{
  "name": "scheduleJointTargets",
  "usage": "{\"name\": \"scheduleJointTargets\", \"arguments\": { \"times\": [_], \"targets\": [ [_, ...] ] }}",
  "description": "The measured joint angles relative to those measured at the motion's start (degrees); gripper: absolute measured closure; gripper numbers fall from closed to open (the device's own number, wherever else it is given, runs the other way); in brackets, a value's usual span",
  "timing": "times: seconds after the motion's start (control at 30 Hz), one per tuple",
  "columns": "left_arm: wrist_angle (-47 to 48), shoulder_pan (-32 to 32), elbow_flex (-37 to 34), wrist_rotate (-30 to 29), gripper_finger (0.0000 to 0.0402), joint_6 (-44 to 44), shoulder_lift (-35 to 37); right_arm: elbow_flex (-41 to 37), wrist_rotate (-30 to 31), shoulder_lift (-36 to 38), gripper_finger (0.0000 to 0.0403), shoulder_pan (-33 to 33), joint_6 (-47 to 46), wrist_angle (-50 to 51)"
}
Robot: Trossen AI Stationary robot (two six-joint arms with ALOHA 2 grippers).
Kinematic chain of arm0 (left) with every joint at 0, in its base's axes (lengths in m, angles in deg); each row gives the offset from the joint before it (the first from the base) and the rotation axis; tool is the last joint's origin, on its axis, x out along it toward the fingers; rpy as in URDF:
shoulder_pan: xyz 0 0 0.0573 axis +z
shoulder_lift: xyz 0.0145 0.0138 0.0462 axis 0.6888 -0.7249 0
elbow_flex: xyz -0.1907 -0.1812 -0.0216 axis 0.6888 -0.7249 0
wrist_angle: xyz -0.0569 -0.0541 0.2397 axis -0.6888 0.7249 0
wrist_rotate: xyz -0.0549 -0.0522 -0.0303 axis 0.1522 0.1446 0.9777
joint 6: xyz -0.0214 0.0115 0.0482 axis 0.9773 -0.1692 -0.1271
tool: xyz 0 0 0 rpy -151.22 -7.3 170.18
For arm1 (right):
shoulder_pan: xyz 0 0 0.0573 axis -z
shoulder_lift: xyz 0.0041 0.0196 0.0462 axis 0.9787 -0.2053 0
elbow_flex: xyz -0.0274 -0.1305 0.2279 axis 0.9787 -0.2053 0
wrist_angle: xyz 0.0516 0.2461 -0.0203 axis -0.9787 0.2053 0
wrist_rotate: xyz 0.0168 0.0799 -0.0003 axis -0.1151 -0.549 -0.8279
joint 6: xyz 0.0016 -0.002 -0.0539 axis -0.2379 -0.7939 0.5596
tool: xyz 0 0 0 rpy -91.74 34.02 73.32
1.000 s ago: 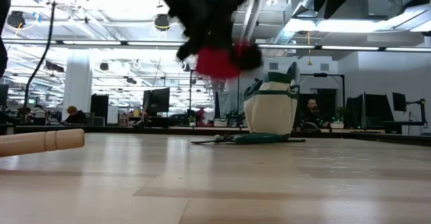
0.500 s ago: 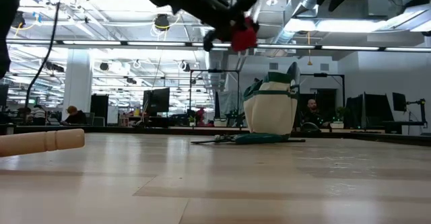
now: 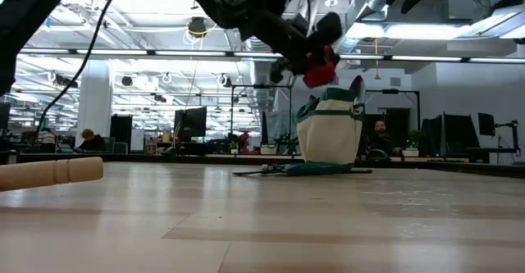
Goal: Pick & Place Garden tools in Gardening bag
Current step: Put the gloves into the gardening bag
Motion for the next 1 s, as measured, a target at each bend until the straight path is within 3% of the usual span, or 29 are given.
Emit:
{"name": "scheduleJointTargets", "arguments": {
  "times": [0.33,0.47,0.8,1.0],
  "targets": [
    [-1.5,-0.1,0.1,0.2,0.0321,-0.7,-1.8,0.0,0.3,0.0,0.0164,0.0,-1.5,0.0],
    [-8.7,0.0,0.2,0.4,0.0321,-1.4,-2.3,0.0,0.4,0.0,0.0164,0.0,-1.5,0.0],
    [-13.0,-0.2,0.0,0.6,0.0321,-1.1,-6.6,0.0,1.0,0.0,0.0164,0.0,-1.5,0.1],
    [-11.1,-0.2,0.0,1.2,0.0321,-3.1,-7.0,0.0,1.0,0.0,0.0164,0.0,-1.4,0.5]
  ]
}}
